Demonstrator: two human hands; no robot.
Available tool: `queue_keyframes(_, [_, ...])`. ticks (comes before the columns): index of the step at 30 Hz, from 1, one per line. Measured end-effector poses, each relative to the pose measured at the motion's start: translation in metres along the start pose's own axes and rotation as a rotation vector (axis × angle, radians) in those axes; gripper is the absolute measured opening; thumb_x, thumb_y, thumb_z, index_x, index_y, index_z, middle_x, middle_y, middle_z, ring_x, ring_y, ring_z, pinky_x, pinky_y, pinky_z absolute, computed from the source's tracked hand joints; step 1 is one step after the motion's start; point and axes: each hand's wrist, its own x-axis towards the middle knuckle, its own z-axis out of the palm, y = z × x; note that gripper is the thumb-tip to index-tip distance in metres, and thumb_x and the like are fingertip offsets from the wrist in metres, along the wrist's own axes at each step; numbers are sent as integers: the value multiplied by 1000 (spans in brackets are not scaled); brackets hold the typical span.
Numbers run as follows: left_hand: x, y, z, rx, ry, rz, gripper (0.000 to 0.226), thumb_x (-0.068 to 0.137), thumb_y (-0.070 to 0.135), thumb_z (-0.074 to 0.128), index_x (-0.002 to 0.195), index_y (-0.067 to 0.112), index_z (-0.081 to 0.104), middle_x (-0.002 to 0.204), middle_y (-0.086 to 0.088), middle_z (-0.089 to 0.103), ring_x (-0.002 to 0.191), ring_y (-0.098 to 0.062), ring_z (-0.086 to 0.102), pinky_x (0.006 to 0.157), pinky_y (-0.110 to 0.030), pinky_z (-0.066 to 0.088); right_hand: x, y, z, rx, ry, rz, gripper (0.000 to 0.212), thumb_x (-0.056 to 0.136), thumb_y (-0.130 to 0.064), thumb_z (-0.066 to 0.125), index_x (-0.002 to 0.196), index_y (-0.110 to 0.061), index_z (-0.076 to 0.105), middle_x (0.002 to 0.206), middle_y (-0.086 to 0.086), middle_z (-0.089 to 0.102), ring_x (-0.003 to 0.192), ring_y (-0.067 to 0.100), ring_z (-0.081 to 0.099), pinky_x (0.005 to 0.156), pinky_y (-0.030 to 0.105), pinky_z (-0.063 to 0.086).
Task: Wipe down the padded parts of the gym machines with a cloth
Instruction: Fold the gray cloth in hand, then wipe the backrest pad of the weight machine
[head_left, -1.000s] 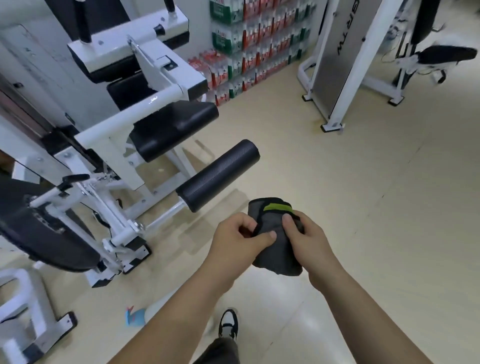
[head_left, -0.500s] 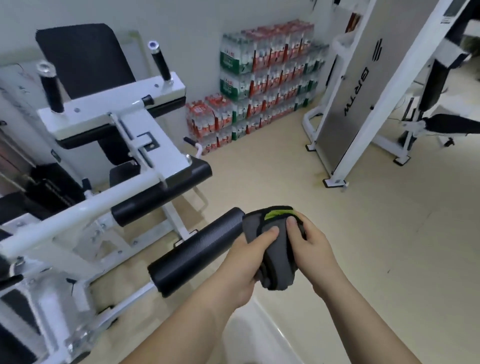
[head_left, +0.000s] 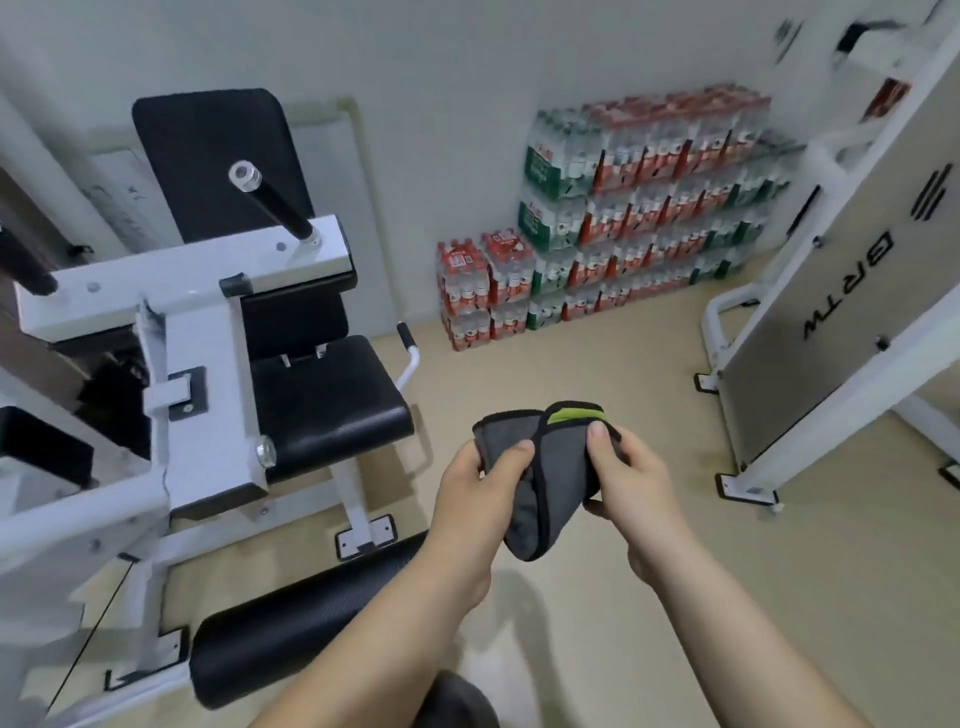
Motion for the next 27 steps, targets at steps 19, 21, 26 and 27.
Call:
queue_keyframes(19, [366,157,99,176,-44,353,54,90,23,79,130,42,49,120,8,66,93,-13,68,67,-28,57,394,-186,63,91,-408,150,26,103,-16,55,121,-16,73,112,12,79,105,31,76,95,52,60])
queue_keyframes(21, [406,171,99,159,37,355,53,91,25,78,131,43,48,119,6,69,87,-7,67,64,-22,53,432,-200,74,9,-497,133,27,104,-23,54,121,-18,75,114,9,79,106,27,75,93,49,60])
queue_keyframes(26, [520,205,75,135,403,305,36,89,25,78,118,39,62,108,18,73,101,-1,69,90,-28,57,551,-223,142,-403,-610,26,36,106,-45,46,107,-25,75,100,2,70,85,18,62,72,35,50])
queue_keyframes(27, [539,212,68,124,470,297,33,88,25,78,114,39,63,104,20,73,99,-1,70,90,-29,57,574,-227,159,-437,-655,0,34,106,-43,47,105,-22,74,97,2,70,82,17,62,71,34,49])
